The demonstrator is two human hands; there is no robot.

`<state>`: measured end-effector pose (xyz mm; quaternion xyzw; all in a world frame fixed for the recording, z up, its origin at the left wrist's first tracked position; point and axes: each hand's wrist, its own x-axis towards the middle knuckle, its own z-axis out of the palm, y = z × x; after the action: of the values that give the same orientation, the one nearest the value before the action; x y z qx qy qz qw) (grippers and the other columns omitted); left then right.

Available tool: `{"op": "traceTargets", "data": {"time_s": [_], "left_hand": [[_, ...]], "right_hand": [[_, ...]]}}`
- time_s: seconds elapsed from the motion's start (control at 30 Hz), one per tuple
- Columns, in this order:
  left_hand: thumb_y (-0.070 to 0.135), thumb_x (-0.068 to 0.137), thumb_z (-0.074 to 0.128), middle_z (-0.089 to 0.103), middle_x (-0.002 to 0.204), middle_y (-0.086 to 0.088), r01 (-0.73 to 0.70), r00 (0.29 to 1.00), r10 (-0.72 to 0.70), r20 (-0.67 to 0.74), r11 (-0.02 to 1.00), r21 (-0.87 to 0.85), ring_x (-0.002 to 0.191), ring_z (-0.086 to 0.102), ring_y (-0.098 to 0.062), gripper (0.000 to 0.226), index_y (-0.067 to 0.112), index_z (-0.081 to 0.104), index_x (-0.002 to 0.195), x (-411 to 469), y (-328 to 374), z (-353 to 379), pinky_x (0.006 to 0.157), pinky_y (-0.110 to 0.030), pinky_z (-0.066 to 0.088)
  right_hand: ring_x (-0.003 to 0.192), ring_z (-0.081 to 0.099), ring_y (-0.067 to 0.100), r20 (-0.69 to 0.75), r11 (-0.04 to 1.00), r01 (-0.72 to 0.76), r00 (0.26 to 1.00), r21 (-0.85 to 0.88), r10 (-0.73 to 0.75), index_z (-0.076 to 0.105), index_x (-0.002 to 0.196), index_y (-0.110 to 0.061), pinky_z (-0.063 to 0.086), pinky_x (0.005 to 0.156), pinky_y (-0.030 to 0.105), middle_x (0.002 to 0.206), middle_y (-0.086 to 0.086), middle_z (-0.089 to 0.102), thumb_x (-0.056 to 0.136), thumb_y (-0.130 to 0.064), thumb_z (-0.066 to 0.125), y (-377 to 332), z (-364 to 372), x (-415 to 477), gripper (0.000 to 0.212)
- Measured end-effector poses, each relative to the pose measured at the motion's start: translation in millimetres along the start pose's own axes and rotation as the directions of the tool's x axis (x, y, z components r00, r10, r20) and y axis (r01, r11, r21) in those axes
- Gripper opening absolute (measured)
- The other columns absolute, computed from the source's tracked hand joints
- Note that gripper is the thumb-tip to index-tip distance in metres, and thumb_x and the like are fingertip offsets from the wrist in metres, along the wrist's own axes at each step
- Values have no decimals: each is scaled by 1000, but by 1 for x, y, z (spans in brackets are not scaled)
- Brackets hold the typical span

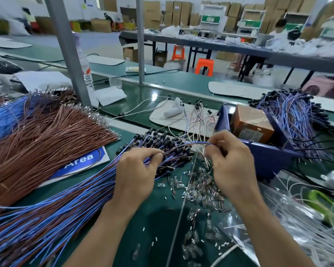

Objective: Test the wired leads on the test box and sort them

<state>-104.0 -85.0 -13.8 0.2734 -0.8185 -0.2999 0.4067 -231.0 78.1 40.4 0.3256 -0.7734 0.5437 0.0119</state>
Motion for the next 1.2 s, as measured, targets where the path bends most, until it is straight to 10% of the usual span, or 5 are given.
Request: {"op": "traceTargets", "data": {"time_s": [0.3,0.47,0.67,1.0,1.2], "left_hand": [[27,93,75,71,90,23,35,998,-26,62,988,-151,93,63,10,11,38,79,94,-3,3,1,76,-2,43],[29,95,71,69,88,24,-136,983,138,124,990,-26,89,57,-4,11,31,80,100,-12,11,12,83,-29,50],[32,92,65,77,90,13,-323,935,302,187,942,90,86,63,-14,21,21,81,100,-17,14,17,90,-33,44],[26,94,62,76,90,9,-319,943,305,135,943,95,84,57,-14,17,19,78,97,-19,18,19,83,-24,38],[23,93,68,72,80,10,-290,954,274,125,948,133,77,46,-5,10,21,78,94,-21,17,21,75,-22,37]], "right_hand": [[59,66,27,635,781,-456,766,427,101,71,121,-21,52,52,31,85,24,72,91,-18,72,8,-80,-23,30],[89,74,22,562,654,-449,826,608,45,73,123,-16,58,70,27,118,17,73,82,8,67,15,-76,-31,47],[62,54,10,100,968,-189,980,167,175,80,100,-37,47,61,26,70,-7,65,76,-18,88,17,-53,-39,32],[141,20,-15,456,843,295,887,-449,-68,16,149,-68,19,115,16,153,-42,22,75,6,76,25,-40,-60,121],[133,51,2,356,991,130,925,39,-135,82,87,-38,41,110,35,126,-20,69,73,-23,90,19,-38,-65,22]]}}
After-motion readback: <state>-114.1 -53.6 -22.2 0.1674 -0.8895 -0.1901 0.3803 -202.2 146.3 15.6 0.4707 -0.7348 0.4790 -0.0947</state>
